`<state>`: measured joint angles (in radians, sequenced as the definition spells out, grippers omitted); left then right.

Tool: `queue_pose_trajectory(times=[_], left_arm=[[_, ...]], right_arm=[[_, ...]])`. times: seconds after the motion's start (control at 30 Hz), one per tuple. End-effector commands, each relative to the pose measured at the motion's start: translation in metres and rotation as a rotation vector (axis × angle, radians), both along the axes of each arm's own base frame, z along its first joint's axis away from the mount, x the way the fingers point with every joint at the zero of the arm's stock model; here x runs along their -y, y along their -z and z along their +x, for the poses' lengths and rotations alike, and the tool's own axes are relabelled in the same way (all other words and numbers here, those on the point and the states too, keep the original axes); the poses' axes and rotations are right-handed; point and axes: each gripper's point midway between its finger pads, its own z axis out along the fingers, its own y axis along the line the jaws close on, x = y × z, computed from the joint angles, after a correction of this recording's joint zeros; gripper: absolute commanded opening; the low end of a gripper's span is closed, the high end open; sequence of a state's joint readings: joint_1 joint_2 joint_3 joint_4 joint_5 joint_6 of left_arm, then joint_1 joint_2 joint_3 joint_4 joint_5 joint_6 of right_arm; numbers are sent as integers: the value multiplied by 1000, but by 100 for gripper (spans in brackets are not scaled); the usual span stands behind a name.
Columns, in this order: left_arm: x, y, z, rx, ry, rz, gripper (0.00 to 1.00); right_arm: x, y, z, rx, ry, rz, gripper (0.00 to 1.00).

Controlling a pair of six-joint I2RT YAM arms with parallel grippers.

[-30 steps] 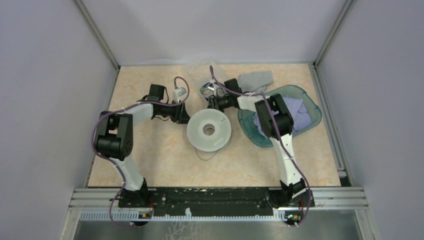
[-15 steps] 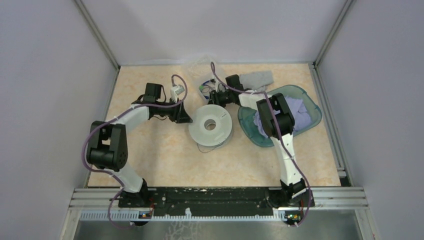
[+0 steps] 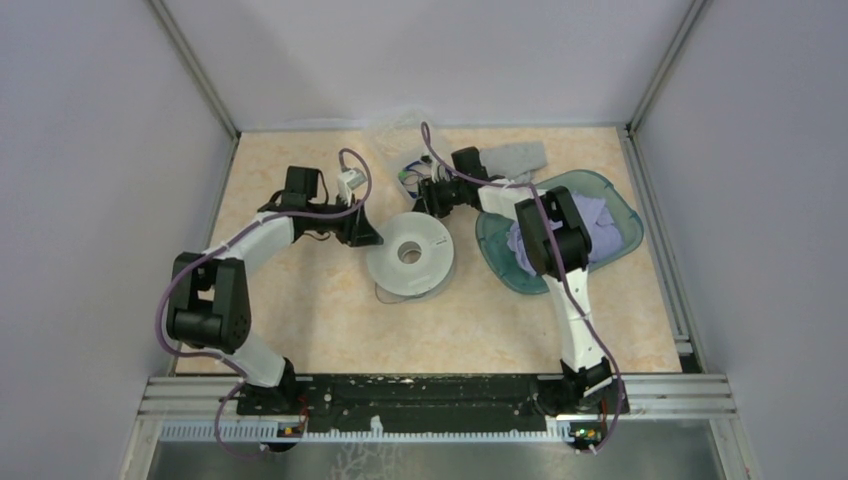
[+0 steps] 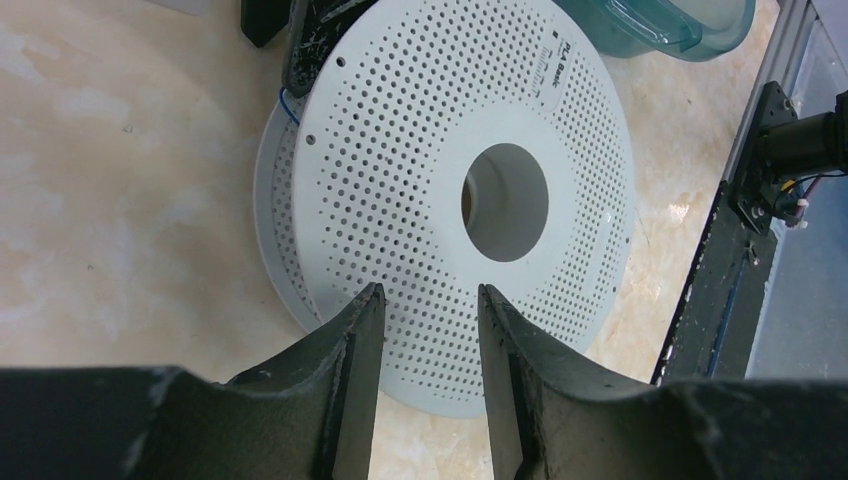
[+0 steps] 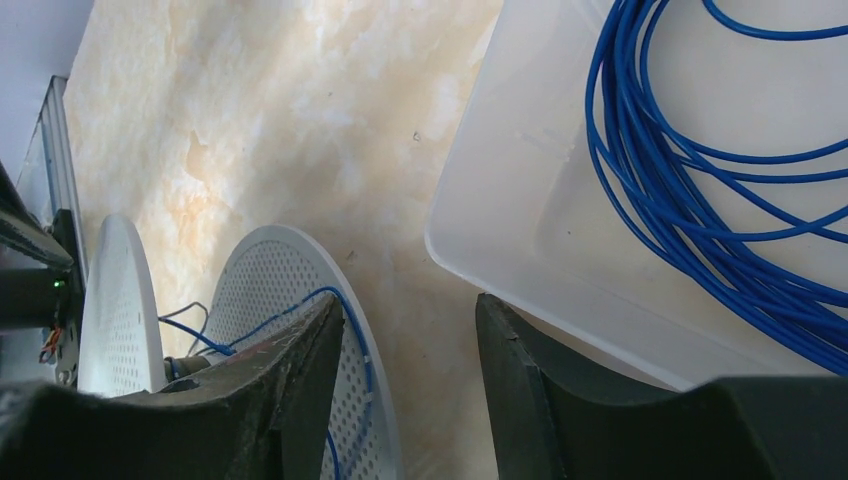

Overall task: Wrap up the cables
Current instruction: Place the cable reel at the center of the board, then adjust the cable on the cable reel.

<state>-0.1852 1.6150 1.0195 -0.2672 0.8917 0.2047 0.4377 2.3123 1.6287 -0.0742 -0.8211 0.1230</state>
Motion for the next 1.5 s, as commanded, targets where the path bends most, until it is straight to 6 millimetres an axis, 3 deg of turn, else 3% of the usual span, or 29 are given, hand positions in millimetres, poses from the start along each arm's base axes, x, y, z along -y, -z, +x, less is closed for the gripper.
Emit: queue_pose_trajectory(times=[0.0,0.13,0.43,0.63,0.8,0.97,1.1,1.27,1.47], left_arm=[[0,-11,-1,76,18,-3,46],[0,-19,-2,126,32,-1,46],[-7,-26,-8,226,57,43,46],[-18,-19,-25,329,148,125,48],[-30,-10,-47,469,275,208,55],[-37,-6,-68,622,361,261,63],[-36,-10,-72,661,352,262,68],[-26,-10,-82,696,399,261,72],[1,-3,-88,796,504,329,75]], right_arm=[[18,11,12,44,83,-103,55],[22,8,16,49,86,-116,66],[28,-3,19,67,81,-112,67],[34,-30,24,102,96,-90,67],[39,-61,23,146,100,-62,67],[45,-90,14,220,86,-58,68],[50,-101,-4,282,47,-87,68],[53,-97,-30,289,-15,-143,68],[52,-76,-58,255,-46,-199,67]])
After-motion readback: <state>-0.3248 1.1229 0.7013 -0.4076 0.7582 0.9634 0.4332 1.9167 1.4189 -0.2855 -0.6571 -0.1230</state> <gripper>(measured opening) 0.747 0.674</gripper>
